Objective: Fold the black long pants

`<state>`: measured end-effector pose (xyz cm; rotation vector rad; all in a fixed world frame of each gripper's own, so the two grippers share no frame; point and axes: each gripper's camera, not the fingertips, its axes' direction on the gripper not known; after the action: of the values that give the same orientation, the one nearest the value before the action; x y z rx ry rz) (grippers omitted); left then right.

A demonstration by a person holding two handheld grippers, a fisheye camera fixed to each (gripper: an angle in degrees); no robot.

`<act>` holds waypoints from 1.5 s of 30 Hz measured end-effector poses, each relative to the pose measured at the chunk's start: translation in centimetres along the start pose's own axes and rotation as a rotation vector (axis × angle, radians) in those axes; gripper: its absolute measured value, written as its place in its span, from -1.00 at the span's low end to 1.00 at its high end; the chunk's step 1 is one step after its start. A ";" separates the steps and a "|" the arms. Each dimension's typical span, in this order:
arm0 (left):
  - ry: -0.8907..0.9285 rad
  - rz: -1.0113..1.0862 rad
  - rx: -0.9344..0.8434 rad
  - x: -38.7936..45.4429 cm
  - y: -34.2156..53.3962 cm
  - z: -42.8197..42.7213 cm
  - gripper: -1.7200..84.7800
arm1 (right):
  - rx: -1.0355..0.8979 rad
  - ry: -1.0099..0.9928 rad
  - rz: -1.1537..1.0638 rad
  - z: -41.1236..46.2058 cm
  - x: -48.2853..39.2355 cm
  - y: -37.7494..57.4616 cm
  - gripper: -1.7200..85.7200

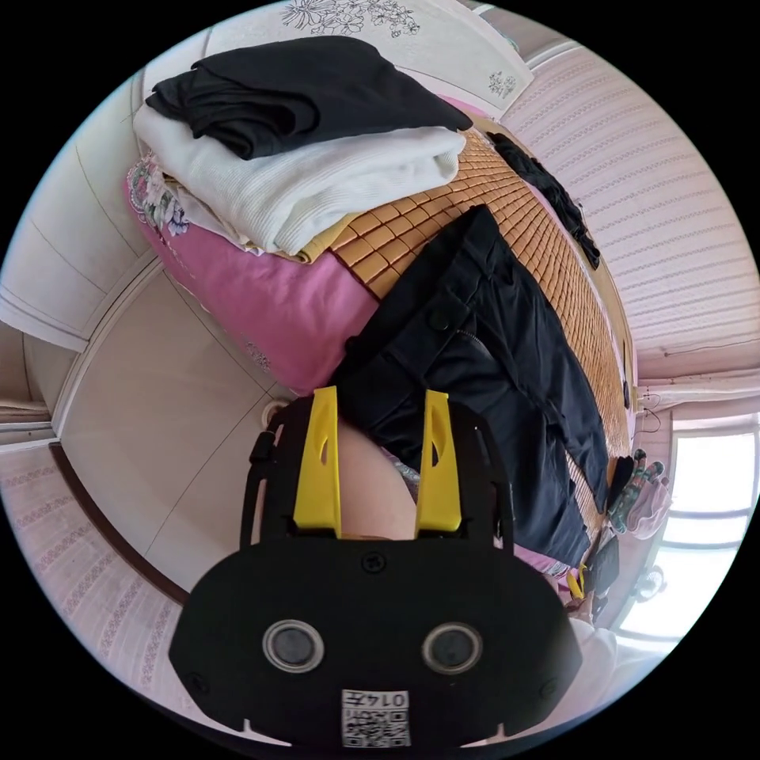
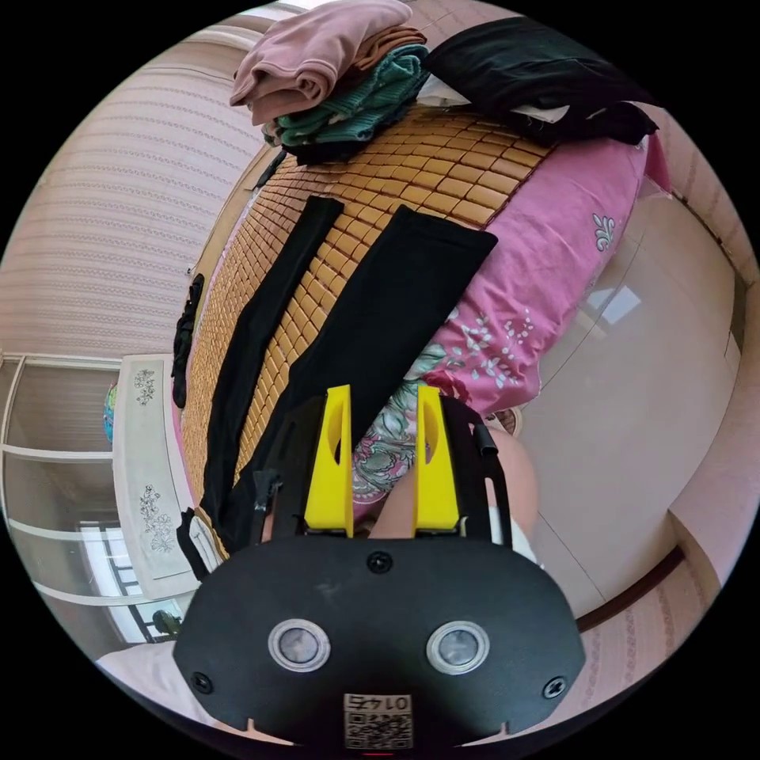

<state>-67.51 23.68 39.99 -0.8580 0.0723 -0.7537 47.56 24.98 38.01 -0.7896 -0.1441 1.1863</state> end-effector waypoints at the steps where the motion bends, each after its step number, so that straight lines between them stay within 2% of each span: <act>1: -0.021 0.007 -0.023 0.2 -0.4 0.1 -0.60 | 0.003 -0.007 -0.003 0.2 -0.4 -0.5 -0.70; 7: -0.009 -0.006 -0.078 0.3 -1.9 -0.2 -0.67 | 0.022 -0.044 0.042 0.1 -1.4 -2.3 -0.81; 8: -0.009 0.004 -0.089 0.4 -2.1 -0.5 -0.69 | 0.032 -0.050 0.044 -0.3 -1.5 -2.5 -0.88; 12: -0.004 0.082 -0.047 1.3 -2.0 -2.4 -0.89 | 0.043 -0.092 -0.011 -1.9 -2.0 -3.1 -0.93; 18: 0.114 0.169 0.051 3.1 -1.9 -7.3 -0.95 | 0.025 -0.125 -0.202 -4.9 -5.2 -5.9 -0.94; 22: 0.227 0.265 0.160 6.2 -3.8 -11.6 -0.97 | -0.042 -0.078 -0.386 -6.4 -11.0 -11.1 -0.94; 25: 0.299 0.316 0.213 9.6 -6.9 -13.1 -0.96 | -0.124 -0.061 -0.440 -6.1 -16.3 -16.5 -0.93; 27: 0.280 0.315 0.226 12.2 -9.3 -12.7 -0.93 | -0.175 -0.059 -0.425 -4.7 -19.2 -19.9 -0.91; 29: 0.177 0.245 0.226 15.0 -12.1 -11.1 -0.86 | -0.200 0.015 -0.329 -2.1 -21.3 -23.2 -0.85; 31: 0.066 0.168 0.221 16.0 -13.1 -10.0 -0.83 | -0.258 0.060 -0.289 -0.1 -21.8 -24.2 -0.79; 33: 0.048 0.120 0.219 16.4 -12.9 -9.4 -0.82 | -0.244 0.047 -0.301 0.9 -21.8 -24.0 -0.76; 36: 0.166 0.230 0.183 17.8 -11.2 -8.7 -0.81 | -0.170 0.001 -0.298 1.6 -19.5 -22.5 -0.75; 38: 0.120 0.325 0.156 19.2 -8.7 -8.1 -0.82 | -0.069 -0.164 -0.259 1.1 -16.1 -20.3 -0.76; 41: 0.036 0.445 0.158 21.0 -5.5 -6.5 -0.85 | 0.076 -0.282 -0.148 1.1 -11.5 -17.5 -0.77; 45: -0.017 0.447 0.031 23.2 -4.8 -3.3 -0.84 | 0.009 -0.332 -0.035 4.1 -8.9 -17.5 -0.75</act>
<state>-54.13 4.98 46.61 -0.7814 0.2283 -0.3275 55.50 16.67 54.44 -0.5745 -0.4244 1.2768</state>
